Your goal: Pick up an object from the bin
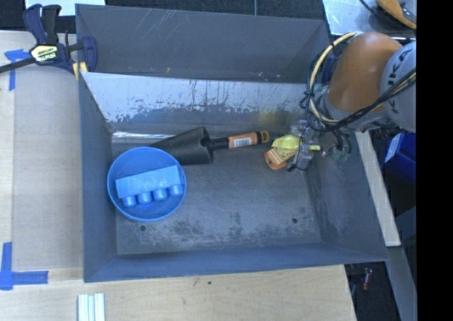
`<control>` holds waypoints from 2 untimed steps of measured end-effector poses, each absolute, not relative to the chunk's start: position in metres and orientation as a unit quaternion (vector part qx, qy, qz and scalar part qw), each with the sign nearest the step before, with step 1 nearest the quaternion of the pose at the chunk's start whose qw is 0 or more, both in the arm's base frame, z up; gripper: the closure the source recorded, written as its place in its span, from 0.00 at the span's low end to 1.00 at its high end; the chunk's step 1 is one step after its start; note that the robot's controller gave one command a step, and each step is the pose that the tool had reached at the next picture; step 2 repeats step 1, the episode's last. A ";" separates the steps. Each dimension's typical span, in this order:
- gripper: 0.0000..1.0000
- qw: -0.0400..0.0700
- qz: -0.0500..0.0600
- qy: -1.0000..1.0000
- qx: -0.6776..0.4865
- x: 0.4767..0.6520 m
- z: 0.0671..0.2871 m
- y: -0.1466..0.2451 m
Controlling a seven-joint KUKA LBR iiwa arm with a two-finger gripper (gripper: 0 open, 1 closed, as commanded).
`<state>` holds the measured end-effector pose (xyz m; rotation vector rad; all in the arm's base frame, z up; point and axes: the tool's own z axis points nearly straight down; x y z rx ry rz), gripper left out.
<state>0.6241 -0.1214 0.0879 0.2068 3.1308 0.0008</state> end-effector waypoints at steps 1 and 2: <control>1.00 0.008 -0.001 0.998 0.066 0.627 0.124 -0.122; 1.00 0.008 -0.001 0.998 0.066 0.627 0.124 -0.122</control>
Offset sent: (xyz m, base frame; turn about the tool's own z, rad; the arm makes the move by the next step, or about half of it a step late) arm 0.0016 -0.0004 0.0345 -0.0001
